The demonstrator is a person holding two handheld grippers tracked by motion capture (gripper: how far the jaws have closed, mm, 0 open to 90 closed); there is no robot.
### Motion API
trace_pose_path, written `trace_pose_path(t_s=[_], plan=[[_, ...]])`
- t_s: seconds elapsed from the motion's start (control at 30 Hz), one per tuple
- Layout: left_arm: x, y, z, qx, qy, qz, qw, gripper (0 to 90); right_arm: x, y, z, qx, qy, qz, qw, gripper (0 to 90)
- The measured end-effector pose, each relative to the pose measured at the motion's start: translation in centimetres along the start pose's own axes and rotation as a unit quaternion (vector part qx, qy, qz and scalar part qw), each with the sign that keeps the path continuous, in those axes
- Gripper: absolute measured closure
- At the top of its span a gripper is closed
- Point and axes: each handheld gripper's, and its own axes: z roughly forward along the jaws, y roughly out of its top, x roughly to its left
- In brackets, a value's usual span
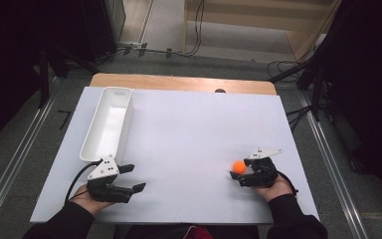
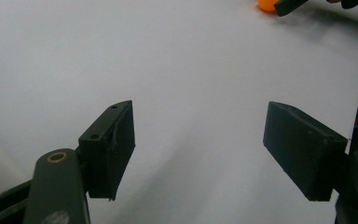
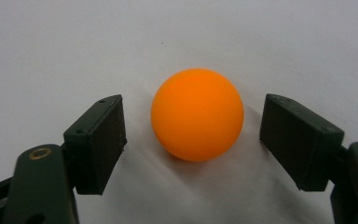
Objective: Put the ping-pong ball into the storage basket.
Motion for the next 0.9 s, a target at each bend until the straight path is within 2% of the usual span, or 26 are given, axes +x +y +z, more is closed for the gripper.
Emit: trace_pose_path(t_s=[0.43,0.53,0.67,0.9], plan=[[0.00,-0.01,0.06,0.000,-0.001,0.000,1.0000,25.3,0.10,-0.03,-0.02,0.003,-0.007,-0.010,0.9999,25.8],[-0.01,-0.03,0.08,0.000,-0.001,0.000,1.0000,25.3,0.11,-0.04,-0.10,0.006,-0.013,-0.009,0.9999,29.2],[-0.01,-0.02,0.08,0.001,-0.001,0.001,1.0000,25.3,0.07,-0.14,-0.17,0.002,-0.021,-0.022,0.9995,36.8],[-0.01,-0.02,0.08,0.003,0.000,0.002,1.0000,25.3,0.08,-0.13,-0.24,0.002,-0.019,-0.026,0.9995,43.4]])
